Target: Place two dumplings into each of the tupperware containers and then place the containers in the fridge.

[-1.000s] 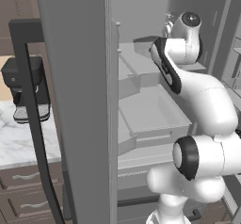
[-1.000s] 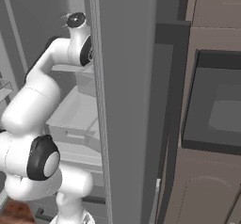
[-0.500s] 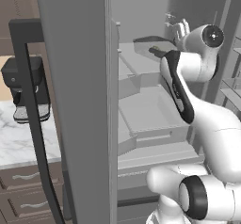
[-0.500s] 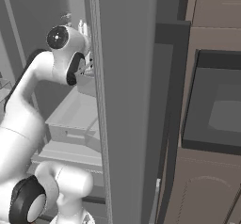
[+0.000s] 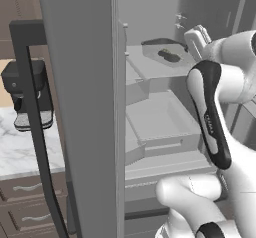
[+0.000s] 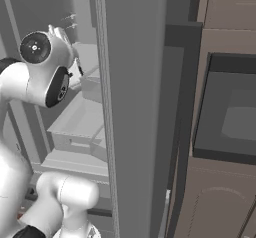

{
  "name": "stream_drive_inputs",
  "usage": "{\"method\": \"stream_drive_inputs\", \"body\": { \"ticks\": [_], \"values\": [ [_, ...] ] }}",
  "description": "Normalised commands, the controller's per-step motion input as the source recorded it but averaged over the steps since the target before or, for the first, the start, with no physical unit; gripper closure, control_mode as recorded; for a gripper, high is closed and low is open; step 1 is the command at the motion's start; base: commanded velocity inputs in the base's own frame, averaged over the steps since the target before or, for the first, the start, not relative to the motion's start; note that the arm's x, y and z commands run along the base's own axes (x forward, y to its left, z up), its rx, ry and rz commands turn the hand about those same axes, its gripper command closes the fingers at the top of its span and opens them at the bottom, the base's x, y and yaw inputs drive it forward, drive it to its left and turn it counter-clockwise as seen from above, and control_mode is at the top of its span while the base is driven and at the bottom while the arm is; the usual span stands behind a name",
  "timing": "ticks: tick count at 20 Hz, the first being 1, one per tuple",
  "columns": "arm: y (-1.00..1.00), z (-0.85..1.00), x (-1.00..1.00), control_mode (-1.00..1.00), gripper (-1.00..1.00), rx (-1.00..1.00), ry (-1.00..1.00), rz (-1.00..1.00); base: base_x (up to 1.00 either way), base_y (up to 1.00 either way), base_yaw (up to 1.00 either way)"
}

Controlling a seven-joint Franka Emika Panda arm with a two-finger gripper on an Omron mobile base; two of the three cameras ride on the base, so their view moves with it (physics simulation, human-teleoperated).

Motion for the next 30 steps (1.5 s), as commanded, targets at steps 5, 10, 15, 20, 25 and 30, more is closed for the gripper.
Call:
{"method": "stream_drive_inputs", "body": {
  "ticks": [5, 10, 15, 20, 25, 30],
  "values": [
    [0.47, 0.02, -1.00, -1.00, -1.00, -0.31, 0.19, 0.28, 0.00, 0.00, 0.00],
    [0.06, 0.00, -1.00, -1.00, -1.00, -0.29, 0.27, 0.29, 0.00, 0.00, 0.00],
    [0.00, -0.33, -0.95, -1.00, -1.00, -0.38, 0.26, 0.26, 0.00, 0.00, 0.00],
    [0.00, -0.38, -0.64, -1.00, -1.00, -0.40, 0.27, 0.21, 0.00, 0.00, 0.00],
    [0.01, -0.20, -0.24, -1.00, -1.00, -0.10, 0.21, 0.14, 0.00, 0.00, 0.00],
    [0.00, -0.54, 0.00, -1.00, -1.00, 0.00, 0.01, 0.00, 0.00, 0.00, 0.00]
  ]
}}
